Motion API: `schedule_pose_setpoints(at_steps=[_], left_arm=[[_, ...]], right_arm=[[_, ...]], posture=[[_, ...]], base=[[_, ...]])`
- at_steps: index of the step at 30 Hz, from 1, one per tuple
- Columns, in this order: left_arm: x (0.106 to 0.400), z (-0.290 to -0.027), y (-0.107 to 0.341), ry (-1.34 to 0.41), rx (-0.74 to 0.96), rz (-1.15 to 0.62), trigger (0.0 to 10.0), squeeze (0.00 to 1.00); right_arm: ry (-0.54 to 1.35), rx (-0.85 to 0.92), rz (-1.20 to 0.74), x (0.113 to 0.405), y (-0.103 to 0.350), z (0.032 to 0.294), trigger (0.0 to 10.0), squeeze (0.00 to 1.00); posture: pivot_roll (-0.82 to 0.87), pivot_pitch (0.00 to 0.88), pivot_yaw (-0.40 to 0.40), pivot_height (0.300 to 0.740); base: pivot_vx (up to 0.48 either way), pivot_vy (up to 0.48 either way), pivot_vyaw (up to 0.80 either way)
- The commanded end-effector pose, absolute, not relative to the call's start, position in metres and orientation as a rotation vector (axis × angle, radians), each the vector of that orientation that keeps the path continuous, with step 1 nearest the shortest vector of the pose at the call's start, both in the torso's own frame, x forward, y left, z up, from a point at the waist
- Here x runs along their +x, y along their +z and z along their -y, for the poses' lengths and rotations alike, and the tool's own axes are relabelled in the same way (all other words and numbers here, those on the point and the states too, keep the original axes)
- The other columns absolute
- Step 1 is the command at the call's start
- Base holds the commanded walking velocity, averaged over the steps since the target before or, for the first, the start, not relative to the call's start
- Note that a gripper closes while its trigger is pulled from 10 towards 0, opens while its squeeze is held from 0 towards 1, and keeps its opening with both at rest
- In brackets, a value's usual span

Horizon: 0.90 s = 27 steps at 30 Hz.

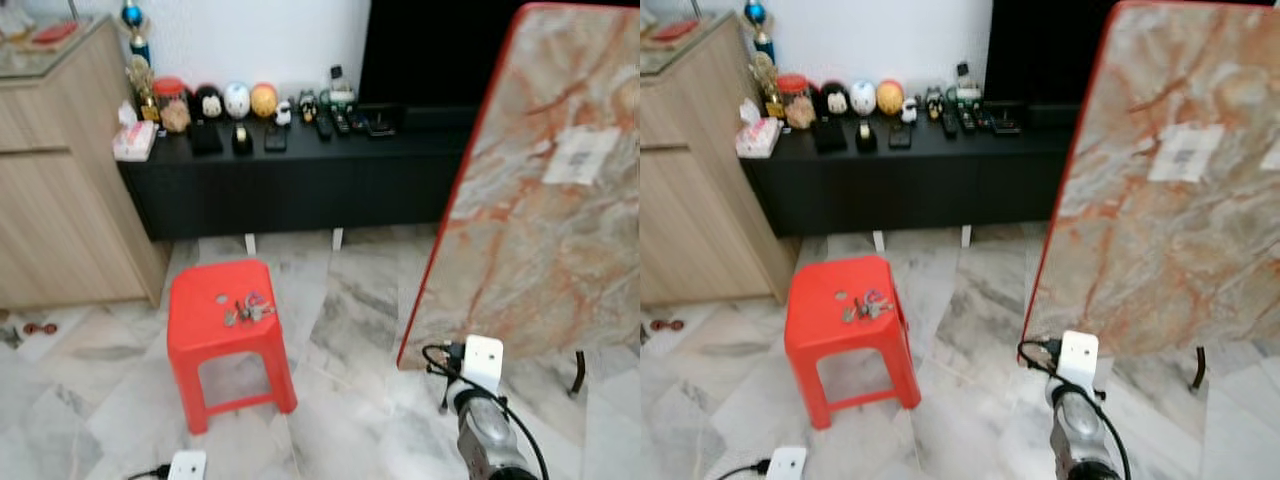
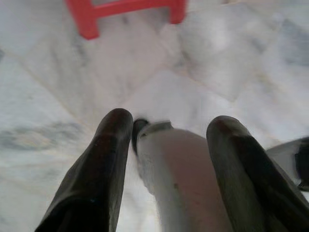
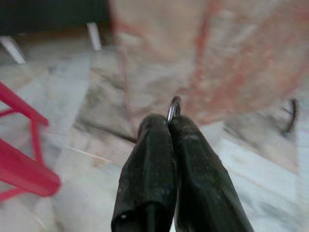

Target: Hang keys on a hook

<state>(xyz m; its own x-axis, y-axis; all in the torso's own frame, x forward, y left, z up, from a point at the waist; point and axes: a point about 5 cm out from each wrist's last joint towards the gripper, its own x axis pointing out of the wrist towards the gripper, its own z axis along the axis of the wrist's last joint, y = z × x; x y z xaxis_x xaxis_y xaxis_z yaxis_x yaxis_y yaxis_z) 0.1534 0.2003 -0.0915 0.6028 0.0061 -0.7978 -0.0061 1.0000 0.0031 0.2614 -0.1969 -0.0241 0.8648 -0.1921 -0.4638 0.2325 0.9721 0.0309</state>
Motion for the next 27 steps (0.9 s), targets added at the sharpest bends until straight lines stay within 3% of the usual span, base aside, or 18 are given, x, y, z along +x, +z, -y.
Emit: schedule_pose_setpoints(at_steps=[1,20,27], left_arm=[[0.146,-0.200,-0.095,-0.001,0.005,-0.949,10.0,0.00],[0.150,-0.199,-0.093,0.004,0.002,-0.938,10.0,0.00],[0.151,-0.199,-0.093,0.017,-0.009,-0.936,10.0,0.00]], right_arm=[[-0.219,0.083,-0.422,0.272,-0.014,0.195,10.0,0.00],[-0.213,0.081,-0.379,0.280,-0.006,0.189,10.0,0.00],[-0.225,0.090,-0.346,0.286,0.001,0.189,10.0,0.00]], posture=[[0.01,0.000,-0.079,0.740],[0.01,0.000,-0.088,0.740],[0.01,0.000,-0.088,0.740]], base=[[0.000,-0.292,0.00],[0.000,-0.288,0.00],[0.000,0.000,0.00]])
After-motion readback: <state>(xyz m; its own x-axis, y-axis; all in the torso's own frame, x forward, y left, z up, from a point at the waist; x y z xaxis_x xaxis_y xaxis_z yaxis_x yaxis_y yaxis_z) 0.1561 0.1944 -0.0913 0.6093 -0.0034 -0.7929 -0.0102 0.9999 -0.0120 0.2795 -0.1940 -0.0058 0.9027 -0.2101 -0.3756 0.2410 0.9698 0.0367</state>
